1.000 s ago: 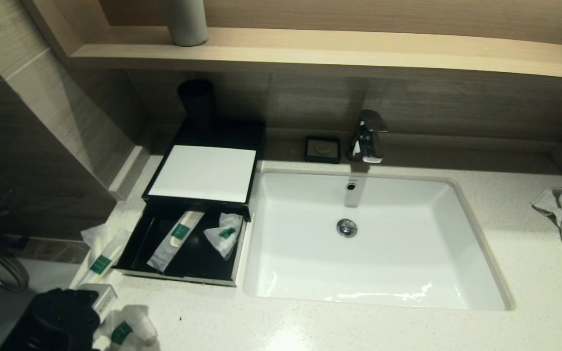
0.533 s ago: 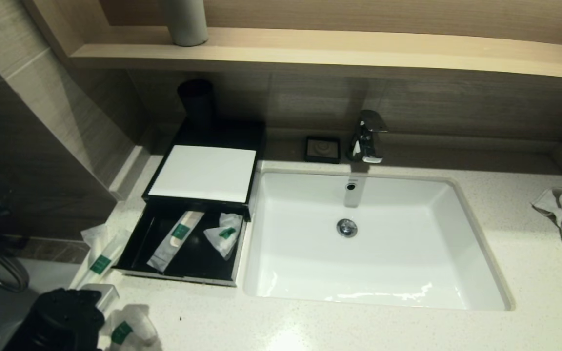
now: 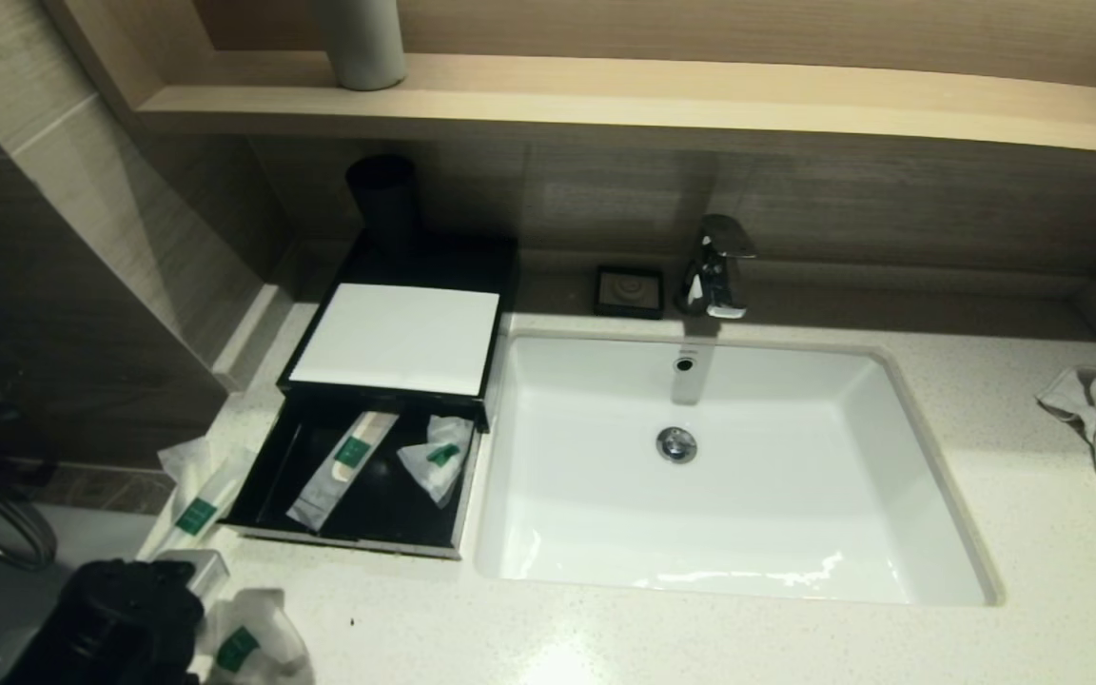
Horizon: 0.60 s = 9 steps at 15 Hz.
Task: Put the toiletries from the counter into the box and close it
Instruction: Pick up the bathroom toiletry
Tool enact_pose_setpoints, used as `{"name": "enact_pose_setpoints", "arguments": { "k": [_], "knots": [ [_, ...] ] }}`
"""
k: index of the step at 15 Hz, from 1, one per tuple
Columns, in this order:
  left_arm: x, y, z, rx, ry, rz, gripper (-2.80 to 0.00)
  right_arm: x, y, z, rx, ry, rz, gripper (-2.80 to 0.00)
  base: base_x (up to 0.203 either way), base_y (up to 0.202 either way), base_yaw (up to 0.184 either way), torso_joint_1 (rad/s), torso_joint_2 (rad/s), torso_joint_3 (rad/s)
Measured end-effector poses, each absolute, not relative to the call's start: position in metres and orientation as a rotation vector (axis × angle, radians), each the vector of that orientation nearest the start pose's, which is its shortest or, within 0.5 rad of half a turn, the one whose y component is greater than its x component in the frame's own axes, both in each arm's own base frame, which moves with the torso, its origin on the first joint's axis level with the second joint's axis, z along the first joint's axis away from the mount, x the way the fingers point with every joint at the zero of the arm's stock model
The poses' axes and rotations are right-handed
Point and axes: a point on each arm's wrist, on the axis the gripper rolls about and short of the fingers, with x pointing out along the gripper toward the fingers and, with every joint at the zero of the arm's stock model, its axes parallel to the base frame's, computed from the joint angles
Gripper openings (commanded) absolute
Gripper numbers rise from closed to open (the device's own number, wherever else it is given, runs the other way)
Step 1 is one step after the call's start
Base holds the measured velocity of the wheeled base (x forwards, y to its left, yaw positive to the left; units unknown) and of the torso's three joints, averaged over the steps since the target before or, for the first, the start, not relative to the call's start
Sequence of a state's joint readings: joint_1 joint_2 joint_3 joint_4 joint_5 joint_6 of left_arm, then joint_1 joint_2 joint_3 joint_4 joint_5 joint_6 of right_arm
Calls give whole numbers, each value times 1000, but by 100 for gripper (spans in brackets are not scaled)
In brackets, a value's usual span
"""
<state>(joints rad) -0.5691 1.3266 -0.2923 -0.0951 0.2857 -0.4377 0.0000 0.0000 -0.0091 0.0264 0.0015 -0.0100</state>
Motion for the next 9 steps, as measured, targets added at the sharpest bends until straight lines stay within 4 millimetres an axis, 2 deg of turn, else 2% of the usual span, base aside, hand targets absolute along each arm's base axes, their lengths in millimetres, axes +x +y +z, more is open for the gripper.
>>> {"name": "enact_pose_setpoints", "arguments": {
  "k": [9],
  "knots": [
    [130,-72,94,-25,891,-51,0,-24,0,75,-10,17,1,-280,0,0,0,0,0,0]
  ]
}}
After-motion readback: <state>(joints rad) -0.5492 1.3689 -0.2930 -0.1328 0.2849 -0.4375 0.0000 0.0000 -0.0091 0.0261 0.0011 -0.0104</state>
